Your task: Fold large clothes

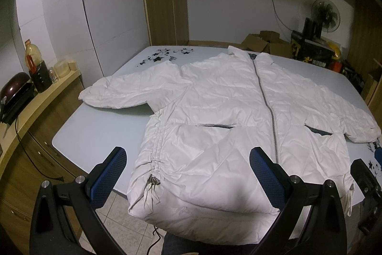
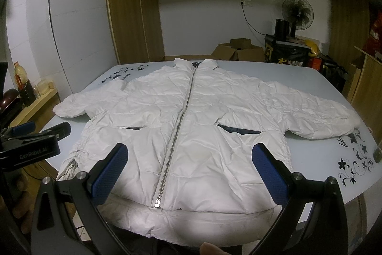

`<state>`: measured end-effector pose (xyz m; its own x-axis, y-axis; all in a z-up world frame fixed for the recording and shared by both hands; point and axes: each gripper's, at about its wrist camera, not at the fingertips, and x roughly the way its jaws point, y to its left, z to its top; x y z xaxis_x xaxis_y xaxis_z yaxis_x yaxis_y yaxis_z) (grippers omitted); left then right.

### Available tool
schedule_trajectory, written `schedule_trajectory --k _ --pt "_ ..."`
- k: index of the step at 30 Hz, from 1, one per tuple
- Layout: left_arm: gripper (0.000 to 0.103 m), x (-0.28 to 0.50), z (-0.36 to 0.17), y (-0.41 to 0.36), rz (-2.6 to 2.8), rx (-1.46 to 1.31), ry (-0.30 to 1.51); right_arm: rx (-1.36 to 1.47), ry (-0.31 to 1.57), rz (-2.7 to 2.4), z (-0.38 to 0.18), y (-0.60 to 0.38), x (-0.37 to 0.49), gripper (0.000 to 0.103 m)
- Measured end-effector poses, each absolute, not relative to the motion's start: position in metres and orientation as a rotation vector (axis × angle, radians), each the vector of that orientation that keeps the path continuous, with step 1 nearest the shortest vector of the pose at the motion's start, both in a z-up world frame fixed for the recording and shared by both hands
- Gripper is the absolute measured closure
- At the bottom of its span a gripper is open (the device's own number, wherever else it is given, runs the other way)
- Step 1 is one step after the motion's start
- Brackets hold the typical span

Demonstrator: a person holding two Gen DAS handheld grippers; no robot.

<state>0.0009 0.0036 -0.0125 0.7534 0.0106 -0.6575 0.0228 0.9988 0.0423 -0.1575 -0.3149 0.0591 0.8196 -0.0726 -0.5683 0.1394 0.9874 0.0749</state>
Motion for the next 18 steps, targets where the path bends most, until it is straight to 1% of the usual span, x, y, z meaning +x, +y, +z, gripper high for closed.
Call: schedule_trajectory --k 18 --pt "0.000 0.0028 -0.0154 0.0048 -0.010 0.049 0.728 0.103 0.601 -0.126 0.0568 -0.3226 -0.1610 0.000"
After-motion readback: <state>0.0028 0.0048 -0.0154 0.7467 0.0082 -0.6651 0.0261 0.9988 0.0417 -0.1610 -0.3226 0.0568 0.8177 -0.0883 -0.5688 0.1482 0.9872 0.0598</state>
